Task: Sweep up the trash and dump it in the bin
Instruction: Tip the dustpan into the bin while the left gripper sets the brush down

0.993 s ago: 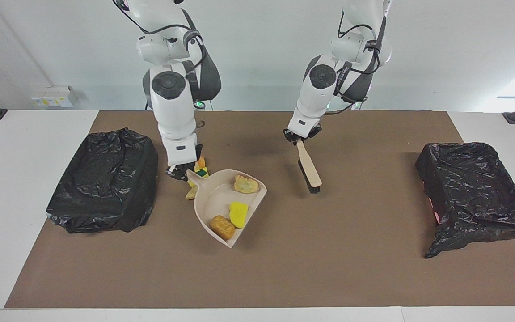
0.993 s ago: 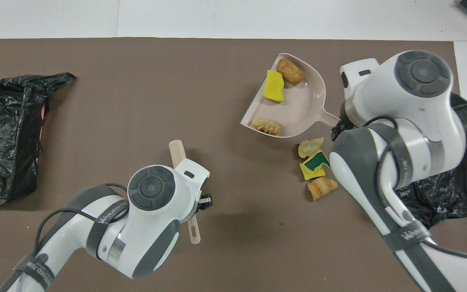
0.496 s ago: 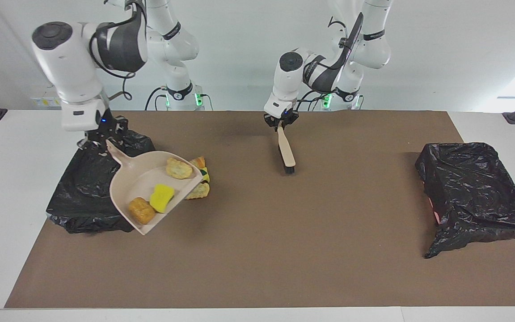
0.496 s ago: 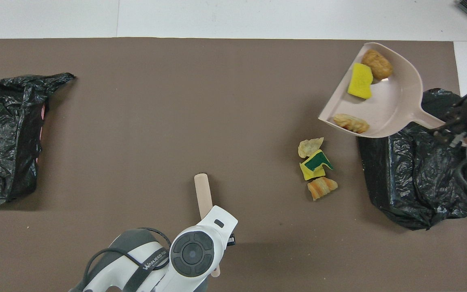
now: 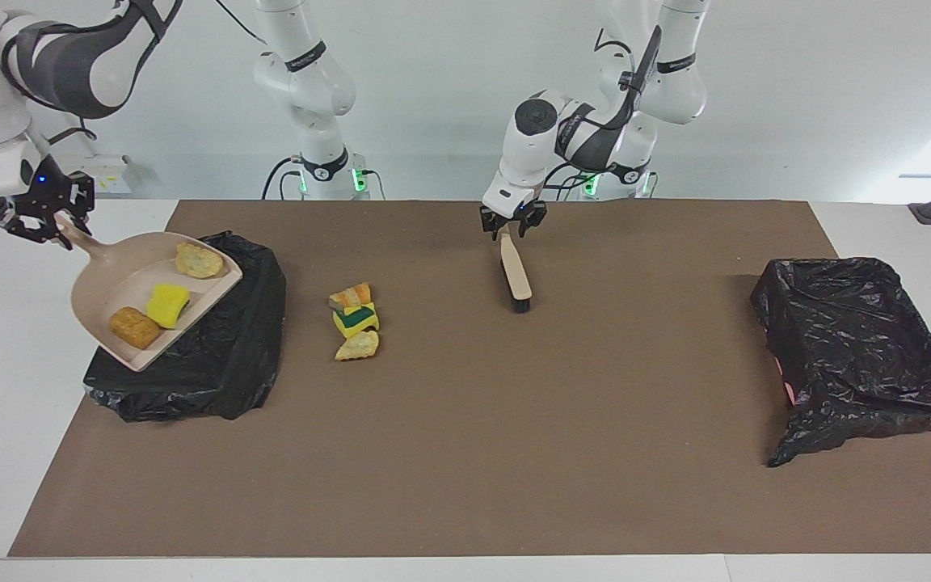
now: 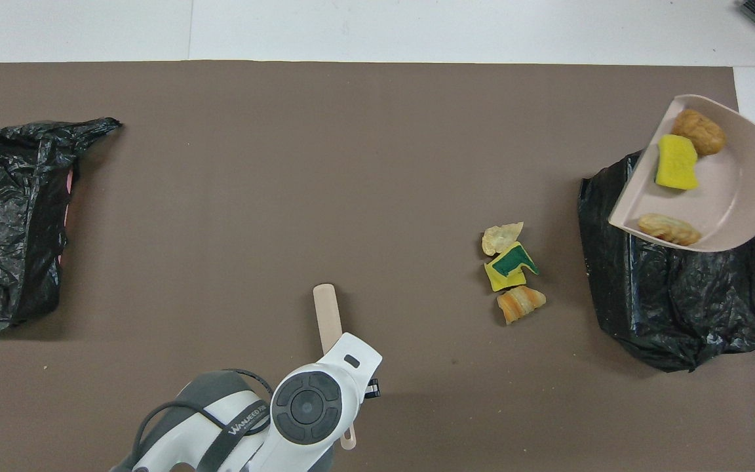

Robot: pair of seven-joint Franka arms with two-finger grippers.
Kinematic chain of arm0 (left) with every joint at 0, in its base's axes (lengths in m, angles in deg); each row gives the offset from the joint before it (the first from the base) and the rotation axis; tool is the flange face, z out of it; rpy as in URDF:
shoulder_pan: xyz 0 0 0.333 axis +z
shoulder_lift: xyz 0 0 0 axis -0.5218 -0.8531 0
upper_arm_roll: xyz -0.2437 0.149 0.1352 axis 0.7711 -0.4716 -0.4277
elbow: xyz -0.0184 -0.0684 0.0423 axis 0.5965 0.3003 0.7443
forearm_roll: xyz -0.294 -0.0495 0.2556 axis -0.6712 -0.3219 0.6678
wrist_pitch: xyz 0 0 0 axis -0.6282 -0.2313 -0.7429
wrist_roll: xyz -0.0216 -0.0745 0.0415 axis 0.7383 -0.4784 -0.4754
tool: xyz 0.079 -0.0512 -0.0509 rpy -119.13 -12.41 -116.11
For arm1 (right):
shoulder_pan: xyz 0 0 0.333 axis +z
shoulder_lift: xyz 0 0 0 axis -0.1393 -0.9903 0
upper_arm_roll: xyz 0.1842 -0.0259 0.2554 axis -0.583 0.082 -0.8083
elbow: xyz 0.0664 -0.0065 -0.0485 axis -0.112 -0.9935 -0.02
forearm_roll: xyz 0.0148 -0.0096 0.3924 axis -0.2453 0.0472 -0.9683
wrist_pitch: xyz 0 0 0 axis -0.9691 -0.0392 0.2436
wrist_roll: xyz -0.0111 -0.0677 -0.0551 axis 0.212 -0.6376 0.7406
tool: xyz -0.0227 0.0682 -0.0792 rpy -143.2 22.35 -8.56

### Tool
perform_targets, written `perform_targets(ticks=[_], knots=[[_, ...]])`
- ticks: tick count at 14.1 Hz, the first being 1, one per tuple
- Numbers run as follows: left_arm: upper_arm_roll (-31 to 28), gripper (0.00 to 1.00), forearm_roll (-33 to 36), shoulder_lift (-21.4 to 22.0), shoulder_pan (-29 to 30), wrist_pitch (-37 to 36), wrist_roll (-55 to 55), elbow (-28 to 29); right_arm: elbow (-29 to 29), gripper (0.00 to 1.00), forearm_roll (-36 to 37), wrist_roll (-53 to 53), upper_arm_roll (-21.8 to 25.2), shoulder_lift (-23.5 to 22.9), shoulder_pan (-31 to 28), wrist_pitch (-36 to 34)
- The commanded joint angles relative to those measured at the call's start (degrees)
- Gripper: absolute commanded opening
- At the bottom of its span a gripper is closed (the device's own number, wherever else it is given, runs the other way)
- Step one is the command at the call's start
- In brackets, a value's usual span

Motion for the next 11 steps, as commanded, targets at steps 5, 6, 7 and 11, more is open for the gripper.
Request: perform_targets(ticks=[5,6,7,11], knots=[[-0.19,1.00,3.87,-6.80,13.31,-8.77,11.79,-15.82,-9.59,0.00,20.08,1.06,-1.68,4.70,5.17,4.99],[-0.19,1.00,4.33,-8.47,15.34,-12.64,13.90,-20.21,-9.77,0.00,21.31,1.58,-1.68,4.62,6.14,4.99],[-0.19,1.00,4.33,-9.36,16.92,-15.03,15.75,-23.30,-10.03,0.00,23.24,1.76,-1.68,4.18,6.32,5.42],[-0.28,1.00,4.42,-8.84,25.27,-18.72,24.62,-29.03,-9.17,0.00,30.88,1.85,-1.68,2.69,10.09,5.26]])
